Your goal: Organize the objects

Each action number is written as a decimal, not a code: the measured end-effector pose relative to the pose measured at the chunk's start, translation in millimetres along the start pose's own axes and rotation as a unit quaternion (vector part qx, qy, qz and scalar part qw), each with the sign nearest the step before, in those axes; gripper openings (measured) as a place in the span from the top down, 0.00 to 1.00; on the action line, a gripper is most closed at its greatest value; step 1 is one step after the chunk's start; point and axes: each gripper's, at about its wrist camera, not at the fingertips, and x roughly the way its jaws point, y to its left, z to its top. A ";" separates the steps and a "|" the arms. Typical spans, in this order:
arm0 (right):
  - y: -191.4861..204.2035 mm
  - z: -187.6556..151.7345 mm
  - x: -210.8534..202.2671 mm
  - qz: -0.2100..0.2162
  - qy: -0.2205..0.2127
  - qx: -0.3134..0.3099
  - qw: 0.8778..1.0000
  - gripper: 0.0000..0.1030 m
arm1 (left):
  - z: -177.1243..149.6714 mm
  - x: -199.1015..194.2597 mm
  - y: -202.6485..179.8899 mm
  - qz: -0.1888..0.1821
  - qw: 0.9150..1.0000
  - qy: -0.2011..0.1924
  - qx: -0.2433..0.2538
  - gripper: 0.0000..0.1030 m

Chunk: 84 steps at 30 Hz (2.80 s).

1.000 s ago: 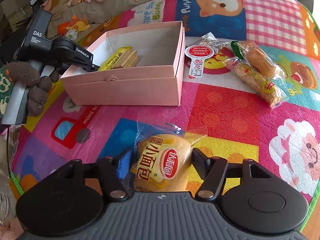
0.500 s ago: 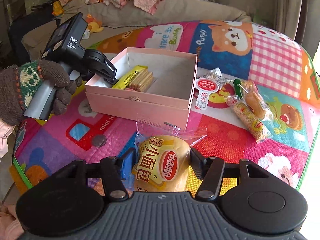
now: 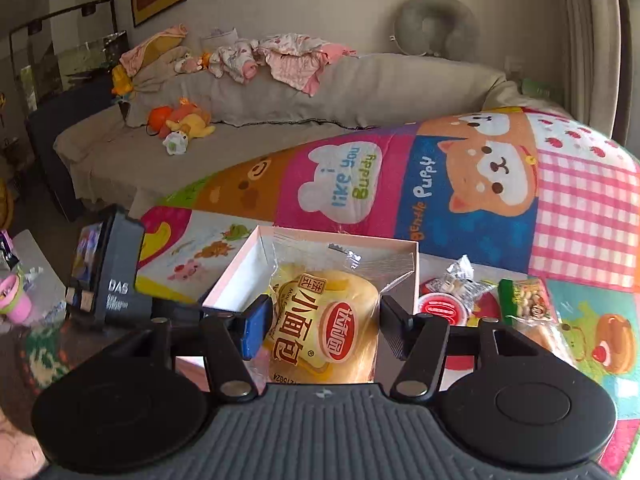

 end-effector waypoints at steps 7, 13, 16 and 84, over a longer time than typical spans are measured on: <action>2.1 28.1 103.7 0.027 0.048 0.048 0.997 0.43 | -0.2 0.1 0.5 -0.003 1.000 0.000 0.005 0.81; 19.5 34.2 158.4 0.014 0.074 0.032 0.997 0.43 | -0.4 -0.1 0.4 -0.004 1.000 0.000 0.005 0.81; 18.6 30.6 173.4 0.018 0.099 0.043 0.994 0.43 | -0.7 -0.5 0.5 -0.003 1.000 0.000 0.005 0.81; -186.4 42.7 185.5 -0.136 0.115 0.186 0.966 0.25 | 1.2 -0.3 -0.6 0.002 1.000 0.004 0.010 0.82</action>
